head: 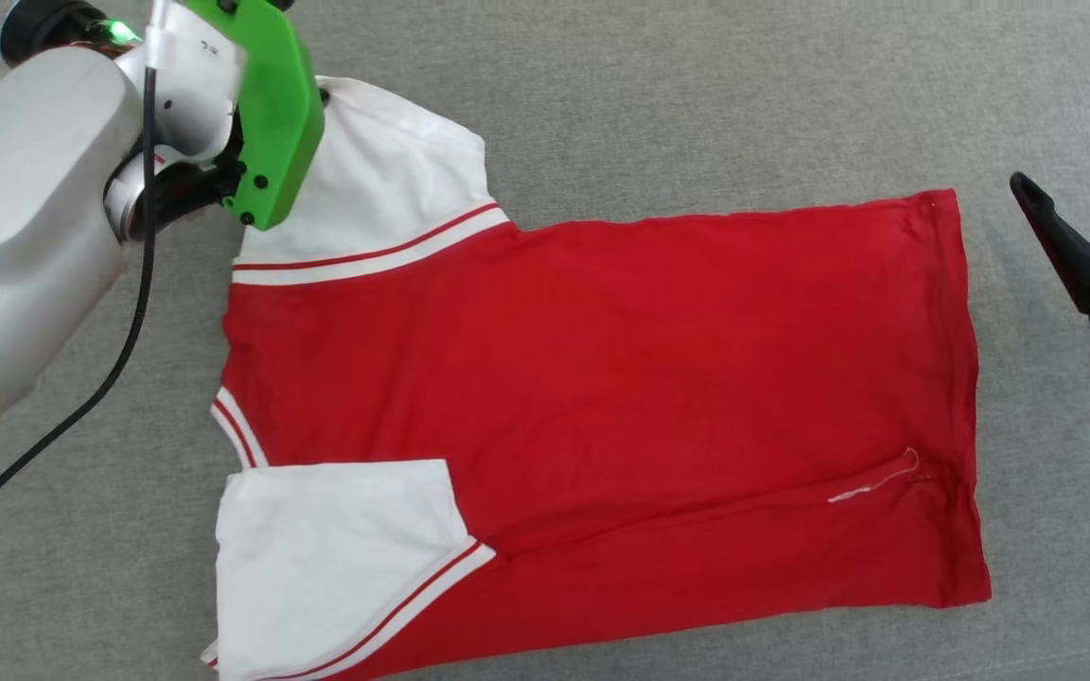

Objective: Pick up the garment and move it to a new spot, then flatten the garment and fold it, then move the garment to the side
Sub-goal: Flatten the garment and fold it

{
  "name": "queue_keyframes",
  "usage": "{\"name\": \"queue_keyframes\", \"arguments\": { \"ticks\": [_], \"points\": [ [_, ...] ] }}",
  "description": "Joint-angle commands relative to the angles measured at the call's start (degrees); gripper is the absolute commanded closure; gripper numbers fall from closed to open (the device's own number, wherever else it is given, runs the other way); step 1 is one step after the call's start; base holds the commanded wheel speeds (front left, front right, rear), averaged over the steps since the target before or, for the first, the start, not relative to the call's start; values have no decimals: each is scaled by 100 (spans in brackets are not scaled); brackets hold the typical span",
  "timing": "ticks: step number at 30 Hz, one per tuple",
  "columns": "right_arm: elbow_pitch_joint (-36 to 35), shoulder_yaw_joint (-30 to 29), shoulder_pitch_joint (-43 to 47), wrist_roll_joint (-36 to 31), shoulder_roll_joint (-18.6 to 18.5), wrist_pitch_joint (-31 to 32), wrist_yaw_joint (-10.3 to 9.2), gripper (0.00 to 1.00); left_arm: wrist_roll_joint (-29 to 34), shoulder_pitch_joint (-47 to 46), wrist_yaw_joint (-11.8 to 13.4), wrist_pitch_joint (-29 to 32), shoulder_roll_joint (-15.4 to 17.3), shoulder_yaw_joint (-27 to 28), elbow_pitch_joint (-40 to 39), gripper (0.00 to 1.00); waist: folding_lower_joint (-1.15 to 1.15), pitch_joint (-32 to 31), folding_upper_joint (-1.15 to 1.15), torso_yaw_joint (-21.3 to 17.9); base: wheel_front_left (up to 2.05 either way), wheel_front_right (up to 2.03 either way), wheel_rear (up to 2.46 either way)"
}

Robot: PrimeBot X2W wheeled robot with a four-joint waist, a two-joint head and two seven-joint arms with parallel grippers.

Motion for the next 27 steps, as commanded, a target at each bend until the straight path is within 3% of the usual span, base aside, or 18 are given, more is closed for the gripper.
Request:
{"name": "queue_keyframes", "arguments": {
  "ticks": [1,6,12,17,27],
  "points": [
    [30,146,-178,258,-192,444,-4,0,74,-13,-16,-82,42,-24,-116,100,0,-205,0,238,0,0,0],
    [219,517,-616,1165,-673,1990,-4,0,149,-11,-16,-265,60,-83,-512,100,0,-237,0,428,0,0,0],
    [618,903,-1184,1291,-822,3088,-4,0,379,-56,-16,-412,36,-116,-794,100,0,-146,0,651,0,0,0],
    [1131,1165,-1524,1216,-598,3357,-4,0,404,-112,-16,-509,-8,-122,-876,100,0,-5,0,782,0,0,0],
    [2183,1867,-1656,1084,-156,3157,-4,0,337,-150,-16,-622,-96,-129,-822,100,0,204,0,878,0,0,0]
  ]
}}
